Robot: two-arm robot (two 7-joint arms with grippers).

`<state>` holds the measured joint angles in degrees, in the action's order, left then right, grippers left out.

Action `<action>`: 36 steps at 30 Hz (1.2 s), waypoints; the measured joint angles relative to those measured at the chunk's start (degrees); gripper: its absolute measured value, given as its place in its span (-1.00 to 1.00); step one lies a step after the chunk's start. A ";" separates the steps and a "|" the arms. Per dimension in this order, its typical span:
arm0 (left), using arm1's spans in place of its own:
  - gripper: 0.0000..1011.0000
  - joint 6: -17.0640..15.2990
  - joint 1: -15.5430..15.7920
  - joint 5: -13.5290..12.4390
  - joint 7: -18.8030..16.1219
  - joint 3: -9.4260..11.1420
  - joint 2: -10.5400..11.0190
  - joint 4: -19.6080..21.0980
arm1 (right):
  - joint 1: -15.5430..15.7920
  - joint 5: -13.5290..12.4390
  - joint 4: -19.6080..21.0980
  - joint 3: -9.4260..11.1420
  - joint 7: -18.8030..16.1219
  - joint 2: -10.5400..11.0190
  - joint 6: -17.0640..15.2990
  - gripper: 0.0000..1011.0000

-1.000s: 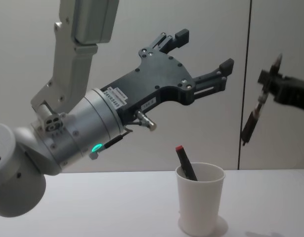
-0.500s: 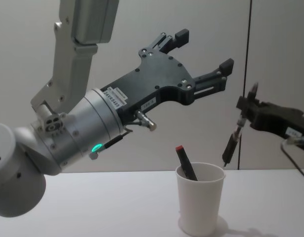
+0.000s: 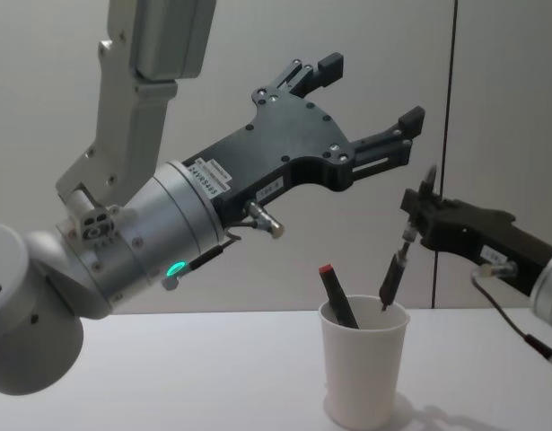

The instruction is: Place the pen into the pen holder.

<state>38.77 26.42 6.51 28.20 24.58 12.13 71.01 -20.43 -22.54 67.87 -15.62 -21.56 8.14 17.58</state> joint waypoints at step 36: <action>0.98 0.00 0.00 0.00 0.00 0.00 0.00 0.00 | -2.97 3.56 -5.43 -1.15 0.55 -2.05 2.08 0.98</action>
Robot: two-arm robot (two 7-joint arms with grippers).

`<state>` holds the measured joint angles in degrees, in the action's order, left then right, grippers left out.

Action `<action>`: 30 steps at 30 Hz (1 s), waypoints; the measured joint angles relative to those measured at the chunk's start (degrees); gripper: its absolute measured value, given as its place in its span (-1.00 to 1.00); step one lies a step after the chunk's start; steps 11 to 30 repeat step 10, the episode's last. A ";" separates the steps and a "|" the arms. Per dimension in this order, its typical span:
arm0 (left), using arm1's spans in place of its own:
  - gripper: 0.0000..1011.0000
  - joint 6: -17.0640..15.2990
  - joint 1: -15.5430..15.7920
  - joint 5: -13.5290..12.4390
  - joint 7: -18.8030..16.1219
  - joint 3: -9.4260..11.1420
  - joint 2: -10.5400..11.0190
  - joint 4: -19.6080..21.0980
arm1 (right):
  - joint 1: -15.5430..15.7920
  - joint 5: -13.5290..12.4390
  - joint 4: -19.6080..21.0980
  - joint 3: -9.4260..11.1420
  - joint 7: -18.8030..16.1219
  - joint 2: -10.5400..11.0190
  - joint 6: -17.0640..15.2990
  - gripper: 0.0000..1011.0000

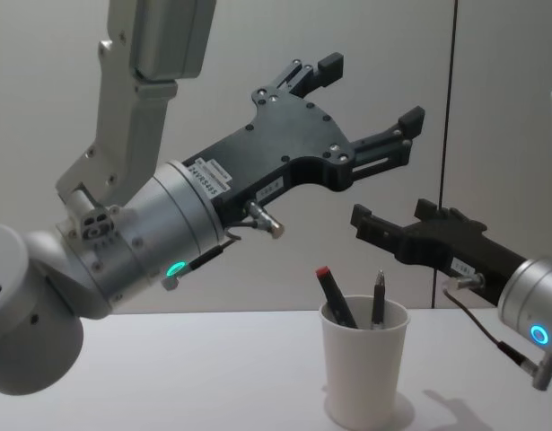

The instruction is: Place the pen into the pen holder.

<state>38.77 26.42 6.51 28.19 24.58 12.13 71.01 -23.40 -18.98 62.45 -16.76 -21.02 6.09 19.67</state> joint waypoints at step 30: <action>0.98 0.00 0.00 0.00 0.00 0.00 0.00 0.00 | -0.05 0.11 -0.11 -0.05 0.02 -0.04 0.05 0.98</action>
